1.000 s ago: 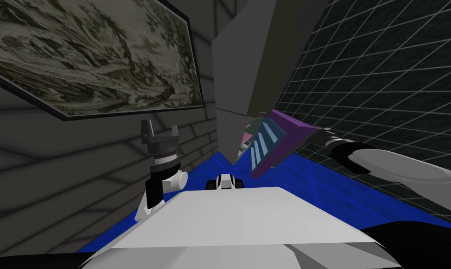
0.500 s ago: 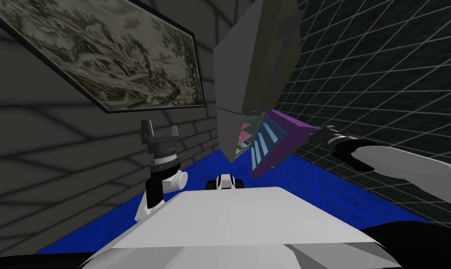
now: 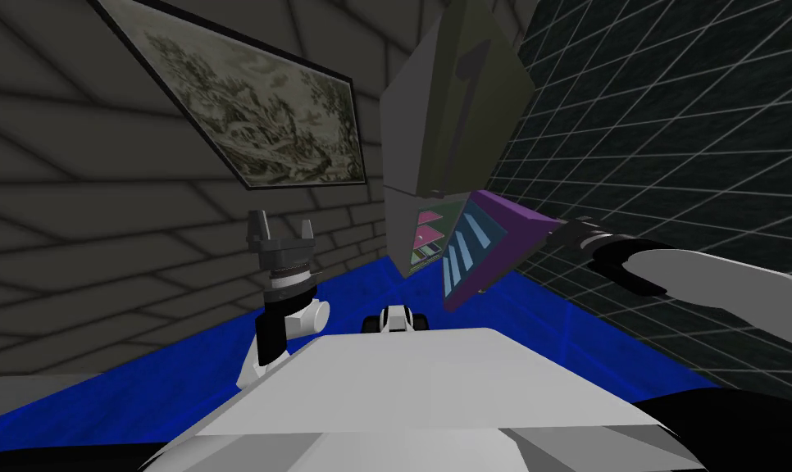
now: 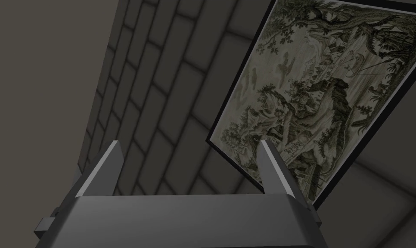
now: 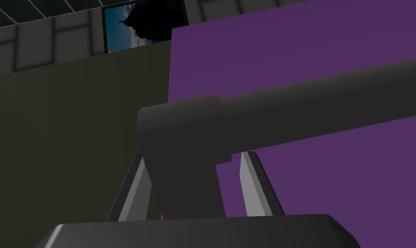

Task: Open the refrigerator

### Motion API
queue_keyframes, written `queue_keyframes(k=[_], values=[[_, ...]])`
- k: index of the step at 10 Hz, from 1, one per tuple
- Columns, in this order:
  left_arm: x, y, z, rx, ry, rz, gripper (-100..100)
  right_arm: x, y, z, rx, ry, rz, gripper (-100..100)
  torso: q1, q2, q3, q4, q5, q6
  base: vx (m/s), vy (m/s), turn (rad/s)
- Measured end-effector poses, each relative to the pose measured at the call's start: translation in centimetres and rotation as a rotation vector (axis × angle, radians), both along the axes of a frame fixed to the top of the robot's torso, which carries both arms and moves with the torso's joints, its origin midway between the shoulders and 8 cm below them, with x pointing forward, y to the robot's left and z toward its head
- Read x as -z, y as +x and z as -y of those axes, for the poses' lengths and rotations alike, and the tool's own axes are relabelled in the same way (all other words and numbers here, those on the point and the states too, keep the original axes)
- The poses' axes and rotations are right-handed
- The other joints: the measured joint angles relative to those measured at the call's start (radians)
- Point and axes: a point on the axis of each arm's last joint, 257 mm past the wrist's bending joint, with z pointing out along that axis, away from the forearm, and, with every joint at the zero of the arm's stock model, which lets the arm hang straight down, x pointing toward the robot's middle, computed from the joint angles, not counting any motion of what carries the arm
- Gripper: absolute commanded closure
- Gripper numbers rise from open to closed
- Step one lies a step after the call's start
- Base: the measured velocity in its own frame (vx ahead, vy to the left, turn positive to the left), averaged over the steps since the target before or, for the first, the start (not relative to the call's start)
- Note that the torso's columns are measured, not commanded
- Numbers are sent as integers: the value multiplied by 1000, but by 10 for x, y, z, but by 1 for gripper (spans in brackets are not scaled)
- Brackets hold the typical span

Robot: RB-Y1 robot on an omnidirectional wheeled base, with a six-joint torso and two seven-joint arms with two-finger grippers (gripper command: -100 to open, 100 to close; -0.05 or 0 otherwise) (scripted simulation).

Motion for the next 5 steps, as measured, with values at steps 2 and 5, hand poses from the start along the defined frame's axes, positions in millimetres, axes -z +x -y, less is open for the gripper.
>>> queue_keyframes(k=[2, 5], values=[[0, 0, 0, 0, 0, 0, 0, -8, 2, 3, 3, -8, 5, 100, 11, -3, -1, 0, 2, 4, -98, -189, 53], [0, 0, 0, 0, 0, 0, 0, -6, 10, -19, -48, -8, -2, 100, 3, -1, -1, 2, 4, -1, -85, -282, 65]])
